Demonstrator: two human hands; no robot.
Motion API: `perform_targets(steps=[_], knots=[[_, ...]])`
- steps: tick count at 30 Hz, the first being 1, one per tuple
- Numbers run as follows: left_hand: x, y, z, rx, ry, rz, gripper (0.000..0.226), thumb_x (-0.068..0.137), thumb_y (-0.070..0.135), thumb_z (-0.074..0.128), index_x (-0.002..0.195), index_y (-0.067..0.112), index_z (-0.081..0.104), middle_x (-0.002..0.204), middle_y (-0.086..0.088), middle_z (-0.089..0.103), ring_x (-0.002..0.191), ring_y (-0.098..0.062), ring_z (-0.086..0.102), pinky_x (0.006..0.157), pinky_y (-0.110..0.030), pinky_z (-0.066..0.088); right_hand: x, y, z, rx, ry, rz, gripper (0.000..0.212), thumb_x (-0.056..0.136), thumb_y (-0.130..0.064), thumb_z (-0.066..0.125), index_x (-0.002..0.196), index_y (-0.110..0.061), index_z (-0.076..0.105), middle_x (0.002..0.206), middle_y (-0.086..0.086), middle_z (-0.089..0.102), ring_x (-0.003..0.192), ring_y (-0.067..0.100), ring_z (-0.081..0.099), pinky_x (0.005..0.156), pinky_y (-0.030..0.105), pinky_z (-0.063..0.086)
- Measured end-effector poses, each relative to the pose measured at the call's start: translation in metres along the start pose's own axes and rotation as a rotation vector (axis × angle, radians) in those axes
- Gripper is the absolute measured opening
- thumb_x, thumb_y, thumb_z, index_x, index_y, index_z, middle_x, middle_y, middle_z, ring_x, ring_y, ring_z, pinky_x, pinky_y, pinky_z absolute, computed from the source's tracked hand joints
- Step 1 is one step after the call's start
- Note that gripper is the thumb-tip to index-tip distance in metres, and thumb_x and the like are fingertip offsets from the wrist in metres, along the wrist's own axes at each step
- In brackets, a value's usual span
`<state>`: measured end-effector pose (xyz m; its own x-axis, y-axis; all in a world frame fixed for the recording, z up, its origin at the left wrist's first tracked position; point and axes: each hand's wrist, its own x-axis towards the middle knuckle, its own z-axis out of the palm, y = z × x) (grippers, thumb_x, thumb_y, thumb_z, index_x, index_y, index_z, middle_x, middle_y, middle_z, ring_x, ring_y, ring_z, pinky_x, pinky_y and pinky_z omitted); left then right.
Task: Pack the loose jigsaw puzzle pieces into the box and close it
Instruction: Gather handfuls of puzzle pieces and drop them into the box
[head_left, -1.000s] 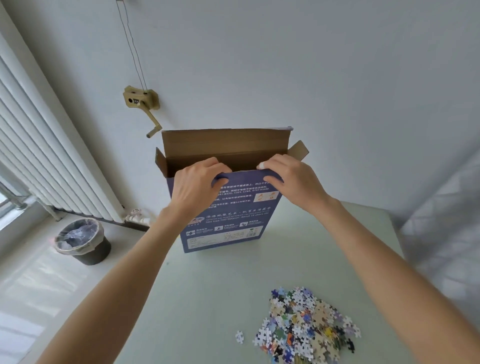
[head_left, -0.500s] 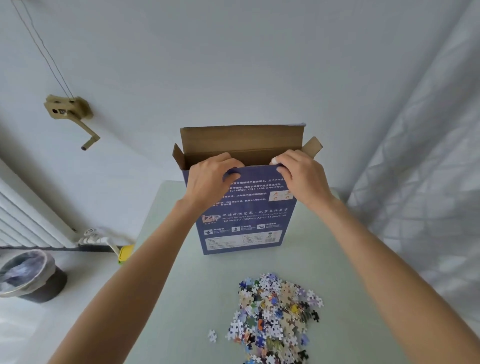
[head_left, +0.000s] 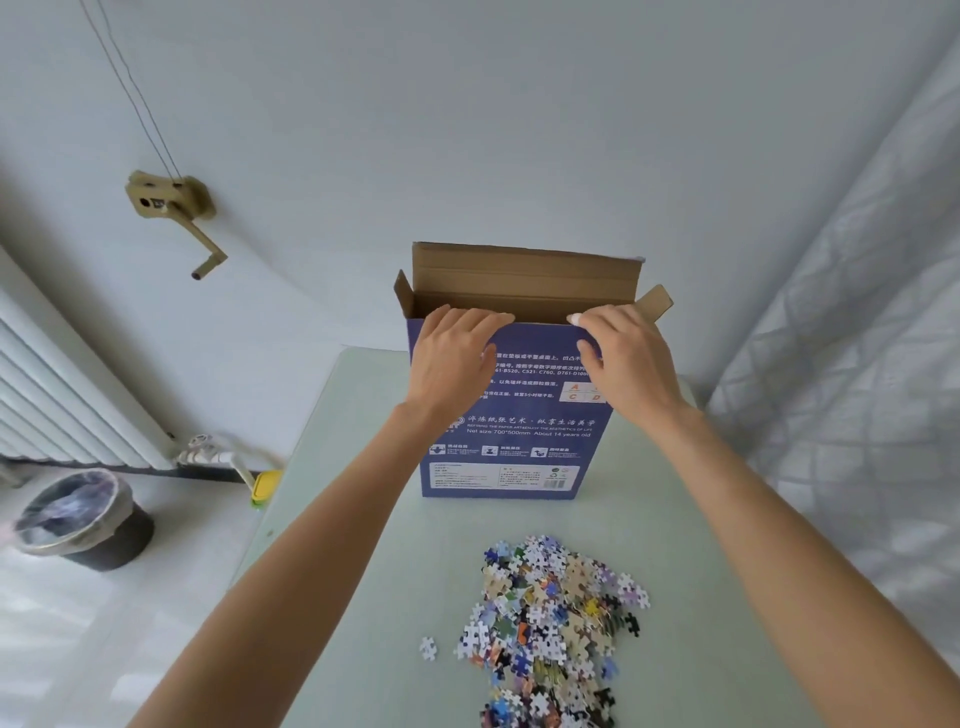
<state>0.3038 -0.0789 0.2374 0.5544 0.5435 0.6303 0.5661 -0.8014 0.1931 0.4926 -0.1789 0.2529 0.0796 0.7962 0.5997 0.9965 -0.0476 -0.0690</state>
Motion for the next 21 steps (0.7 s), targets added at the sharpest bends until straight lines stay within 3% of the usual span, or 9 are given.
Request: perform_targets(steps=[6,10,13,17,21], knots=[[-0.010,0.001,-0.006,-0.021,-0.099,-0.020,0.046,0.089,0.020,0.059,0.133,0.025,0.049,0.135,0.003,0.053,0.128,-0.018,0.045,0.113,-0.036,0.019,-0.006,-0.015,-0.006,0.006,0.037,-0.056,0.028,0.087,-0.012,0.059,0.115,-0.008,0.060,0.107,0.006,0.065,0.104,0.025,0.055,0.087,0.039,0.049],[-0.023,0.005,-0.012,-0.038,-0.005,0.042,0.042,0.087,0.019,0.061,0.128,0.021,0.054,0.132,-0.003,0.055,0.128,-0.024,0.044,0.108,-0.040,0.031,-0.026,-0.028,-0.015,-0.037,0.128,-0.147,0.027,0.093,-0.019,0.045,0.111,-0.007,0.062,0.108,0.005,0.066,0.109,0.024,0.054,0.091,0.034,0.045],[-0.050,0.006,-0.015,-0.090,0.087,0.042,0.033,0.086,0.019,0.063,0.119,0.020,0.060,0.122,-0.001,0.061,0.118,-0.021,0.050,0.096,-0.032,0.042,-0.061,-0.033,-0.010,-0.040,0.129,-0.219,0.021,0.088,-0.008,0.054,0.105,-0.007,0.066,0.103,0.004,0.068,0.105,0.025,0.056,0.089,0.035,0.046],[-0.105,0.008,-0.009,-0.202,0.060,-0.006,0.025,0.087,0.018,0.060,0.111,0.015,0.063,0.106,-0.001,0.066,0.100,-0.017,0.053,0.081,-0.029,0.047,-0.132,-0.033,0.016,0.030,-0.091,-0.115,0.018,0.082,-0.006,0.063,0.099,-0.009,0.068,0.096,0.003,0.070,0.096,0.023,0.060,0.083,0.033,0.049],[-0.161,0.016,0.013,-0.249,-0.244,-0.209,0.030,0.086,0.023,0.064,0.116,0.019,0.061,0.104,0.004,0.068,0.097,-0.018,0.059,0.078,-0.033,0.052,-0.206,-0.025,0.047,0.181,-0.428,0.182,0.023,0.085,-0.008,0.061,0.107,-0.009,0.067,0.103,0.003,0.069,0.098,0.022,0.060,0.084,0.031,0.047]])
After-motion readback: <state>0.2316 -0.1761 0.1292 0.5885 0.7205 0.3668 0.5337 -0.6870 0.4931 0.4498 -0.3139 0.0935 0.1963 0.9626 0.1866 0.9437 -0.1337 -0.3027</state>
